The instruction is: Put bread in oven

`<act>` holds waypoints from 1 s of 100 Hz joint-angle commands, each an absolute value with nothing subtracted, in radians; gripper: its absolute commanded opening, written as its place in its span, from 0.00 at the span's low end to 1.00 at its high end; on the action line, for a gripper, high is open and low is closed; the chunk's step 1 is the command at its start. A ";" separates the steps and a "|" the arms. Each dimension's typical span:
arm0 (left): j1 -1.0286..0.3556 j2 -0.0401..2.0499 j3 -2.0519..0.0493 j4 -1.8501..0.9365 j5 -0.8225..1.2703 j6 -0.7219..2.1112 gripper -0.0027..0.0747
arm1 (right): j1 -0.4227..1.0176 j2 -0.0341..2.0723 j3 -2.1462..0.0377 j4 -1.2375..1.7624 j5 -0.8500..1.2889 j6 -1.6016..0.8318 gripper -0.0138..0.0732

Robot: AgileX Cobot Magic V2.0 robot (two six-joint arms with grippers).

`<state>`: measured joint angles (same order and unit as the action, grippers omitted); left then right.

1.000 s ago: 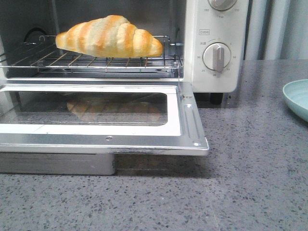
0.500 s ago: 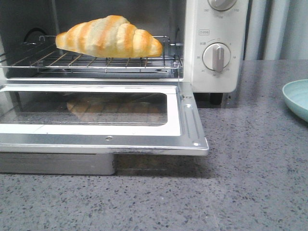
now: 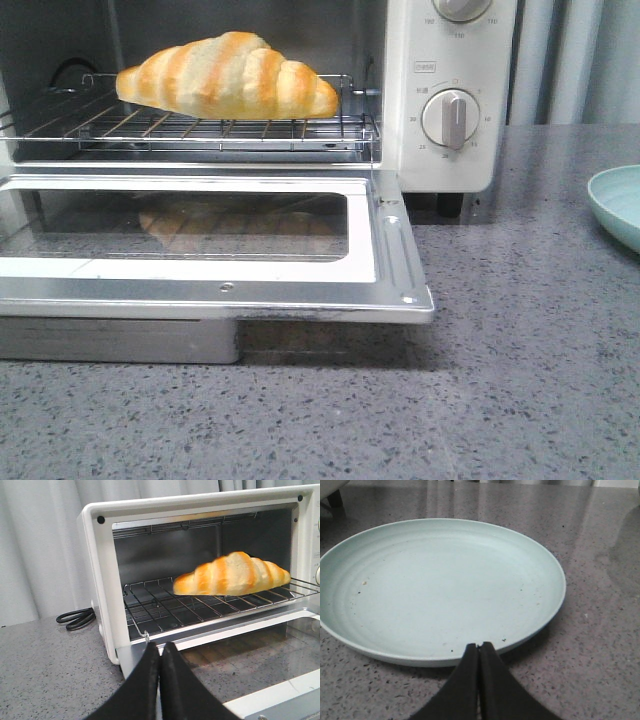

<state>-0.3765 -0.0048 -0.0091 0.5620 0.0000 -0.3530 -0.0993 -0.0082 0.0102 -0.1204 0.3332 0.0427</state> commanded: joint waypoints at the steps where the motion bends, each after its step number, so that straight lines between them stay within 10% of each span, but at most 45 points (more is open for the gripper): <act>1: -0.374 0.002 -0.036 0.561 -0.067 -0.359 0.01 | -0.096 -0.031 0.022 -0.111 0.308 0.034 0.07; 100: -0.374 0.002 -0.013 0.564 -0.070 -0.357 0.01 | -0.096 -0.031 0.022 -0.111 0.308 0.034 0.07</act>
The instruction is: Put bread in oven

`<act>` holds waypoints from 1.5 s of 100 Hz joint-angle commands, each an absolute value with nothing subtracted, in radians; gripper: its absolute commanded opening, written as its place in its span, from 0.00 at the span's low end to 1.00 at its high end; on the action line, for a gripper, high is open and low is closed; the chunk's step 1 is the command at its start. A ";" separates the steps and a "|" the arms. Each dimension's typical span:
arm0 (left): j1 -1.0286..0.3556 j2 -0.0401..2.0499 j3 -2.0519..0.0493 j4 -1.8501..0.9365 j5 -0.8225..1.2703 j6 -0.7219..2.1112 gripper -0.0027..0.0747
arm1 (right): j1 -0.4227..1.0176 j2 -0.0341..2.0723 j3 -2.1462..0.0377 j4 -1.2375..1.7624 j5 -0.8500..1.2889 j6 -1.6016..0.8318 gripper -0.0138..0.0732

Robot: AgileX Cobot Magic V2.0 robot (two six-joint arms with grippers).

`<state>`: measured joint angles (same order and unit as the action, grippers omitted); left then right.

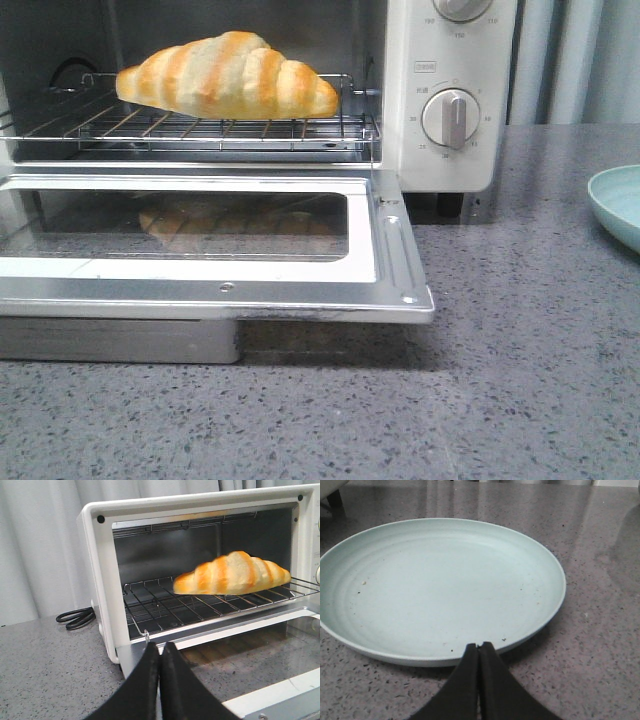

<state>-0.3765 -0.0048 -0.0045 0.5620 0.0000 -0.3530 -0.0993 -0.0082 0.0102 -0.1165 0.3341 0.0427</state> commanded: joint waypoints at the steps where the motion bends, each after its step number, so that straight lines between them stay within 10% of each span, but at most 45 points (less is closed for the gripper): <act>1: -0.374 0.002 -0.011 0.566 -0.065 -0.355 0.01 | -0.096 -0.031 0.022 -0.111 0.308 0.034 0.07; 61: -0.029 0.000 0.023 0.174 -0.040 -0.324 0.01 | -0.096 -0.031 0.022 -0.111 0.308 0.034 0.07; 150: -0.018 0.000 0.025 0.000 0.271 0.040 0.01 | -0.096 -0.031 0.022 -0.111 0.308 0.034 0.07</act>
